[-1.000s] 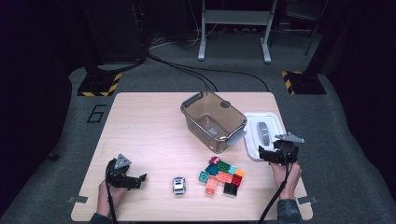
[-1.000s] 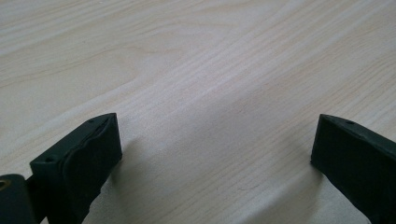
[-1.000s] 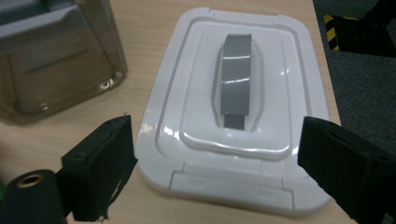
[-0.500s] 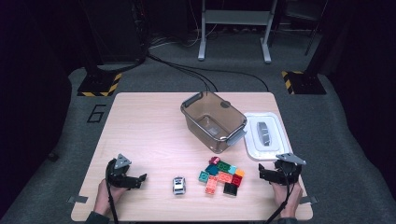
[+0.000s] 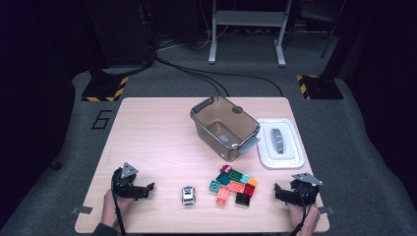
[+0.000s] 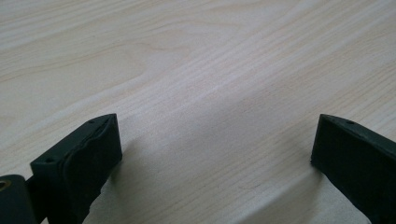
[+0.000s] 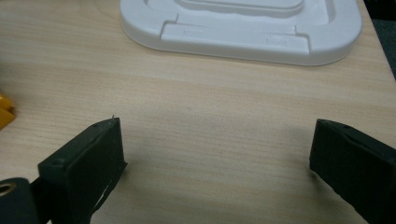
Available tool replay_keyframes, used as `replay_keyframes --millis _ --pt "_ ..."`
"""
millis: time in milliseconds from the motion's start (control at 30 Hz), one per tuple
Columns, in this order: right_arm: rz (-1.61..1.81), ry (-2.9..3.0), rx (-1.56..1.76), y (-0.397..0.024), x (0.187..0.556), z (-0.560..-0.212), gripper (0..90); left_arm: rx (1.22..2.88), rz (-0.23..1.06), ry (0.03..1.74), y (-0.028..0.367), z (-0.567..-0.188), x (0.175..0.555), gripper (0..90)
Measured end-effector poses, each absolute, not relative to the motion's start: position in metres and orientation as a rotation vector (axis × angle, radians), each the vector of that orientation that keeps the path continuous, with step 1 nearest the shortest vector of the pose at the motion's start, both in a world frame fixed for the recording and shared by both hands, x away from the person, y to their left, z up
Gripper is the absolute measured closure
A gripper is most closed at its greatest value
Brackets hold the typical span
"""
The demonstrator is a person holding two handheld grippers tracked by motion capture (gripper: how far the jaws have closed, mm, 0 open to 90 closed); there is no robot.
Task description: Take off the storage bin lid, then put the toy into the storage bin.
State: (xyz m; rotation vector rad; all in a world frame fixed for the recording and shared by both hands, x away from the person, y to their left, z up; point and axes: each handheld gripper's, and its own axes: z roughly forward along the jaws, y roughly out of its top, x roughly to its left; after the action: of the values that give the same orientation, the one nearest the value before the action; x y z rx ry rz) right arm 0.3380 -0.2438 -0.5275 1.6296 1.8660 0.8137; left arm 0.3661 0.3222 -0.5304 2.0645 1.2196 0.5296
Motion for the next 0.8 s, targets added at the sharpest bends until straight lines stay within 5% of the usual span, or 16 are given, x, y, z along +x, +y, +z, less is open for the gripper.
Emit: replay_keyframes --millis 800 --pt "0.812 1.862 1.637 -0.244 0.339 -0.529 3.5 2.003 0.472 1.135 0.254 -0.492 0.329 2.9"
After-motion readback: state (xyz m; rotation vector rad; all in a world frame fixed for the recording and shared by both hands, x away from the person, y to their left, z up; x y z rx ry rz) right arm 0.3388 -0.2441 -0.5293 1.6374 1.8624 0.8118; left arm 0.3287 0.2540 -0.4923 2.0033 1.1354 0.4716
